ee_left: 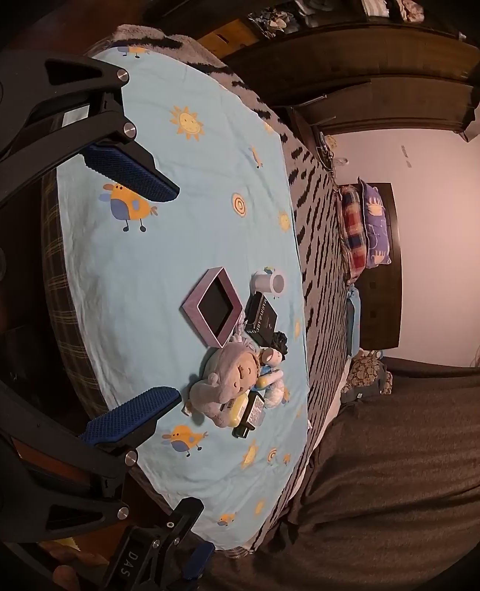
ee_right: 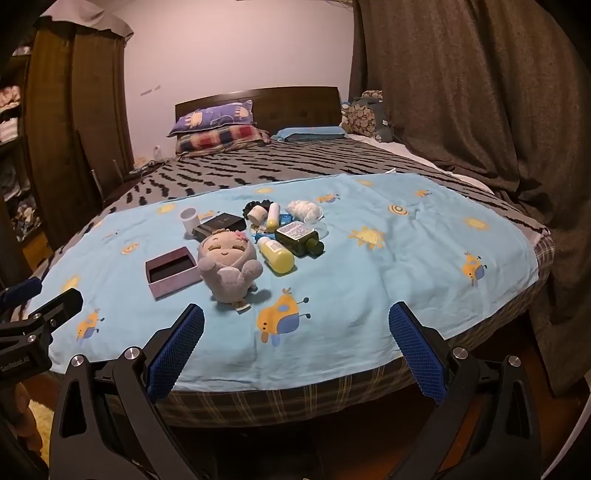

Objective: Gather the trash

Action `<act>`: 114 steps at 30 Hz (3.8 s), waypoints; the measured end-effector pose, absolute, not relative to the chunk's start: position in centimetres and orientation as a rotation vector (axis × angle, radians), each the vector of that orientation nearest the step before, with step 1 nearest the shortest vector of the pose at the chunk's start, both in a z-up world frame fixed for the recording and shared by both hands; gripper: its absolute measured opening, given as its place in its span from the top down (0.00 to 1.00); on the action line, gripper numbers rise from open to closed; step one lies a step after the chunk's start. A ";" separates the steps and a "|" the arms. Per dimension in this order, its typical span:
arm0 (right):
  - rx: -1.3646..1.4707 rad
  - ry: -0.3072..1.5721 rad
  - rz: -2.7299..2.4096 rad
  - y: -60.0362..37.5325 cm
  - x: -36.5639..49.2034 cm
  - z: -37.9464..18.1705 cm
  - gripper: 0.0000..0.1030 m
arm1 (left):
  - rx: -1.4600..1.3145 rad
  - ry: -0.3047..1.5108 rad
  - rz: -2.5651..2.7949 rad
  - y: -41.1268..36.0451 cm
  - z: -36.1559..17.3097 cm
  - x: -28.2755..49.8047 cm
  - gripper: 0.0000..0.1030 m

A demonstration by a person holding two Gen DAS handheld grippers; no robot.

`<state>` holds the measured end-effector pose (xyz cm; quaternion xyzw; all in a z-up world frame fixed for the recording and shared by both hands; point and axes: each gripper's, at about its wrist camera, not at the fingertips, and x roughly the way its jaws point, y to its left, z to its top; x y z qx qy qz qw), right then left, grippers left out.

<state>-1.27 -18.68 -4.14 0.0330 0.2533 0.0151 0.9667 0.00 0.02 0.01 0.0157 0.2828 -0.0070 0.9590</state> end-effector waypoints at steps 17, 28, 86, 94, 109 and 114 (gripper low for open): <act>0.081 0.524 0.048 -18.5 -1.1 -4.2 0.03 | 0.028 0.579 -0.013 0.0 0.0 0.0 0.08; 0.089 0.525 0.052 -18.5 -1.1 -4.3 0.03 | 0.027 0.581 -0.014 0.0 0.0 0.1 0.08; 0.116 0.737 0.223 -14.2 9.5 -10.0 0.17 | 0.087 0.747 -0.073 3.3 -3.9 8.0 0.08; 0.071 0.765 0.247 -12.5 12.9 -10.6 0.34 | 0.080 0.829 -0.125 3.1 -6.6 12.6 0.11; 0.110 0.767 0.247 -13.7 14.7 -10.3 0.53 | 0.188 0.844 -0.234 1.3 -8.7 18.1 0.08; 0.110 0.764 0.248 -13.6 14.8 -10.4 0.53 | 0.150 0.862 -0.275 1.0 -9.1 20.0 0.09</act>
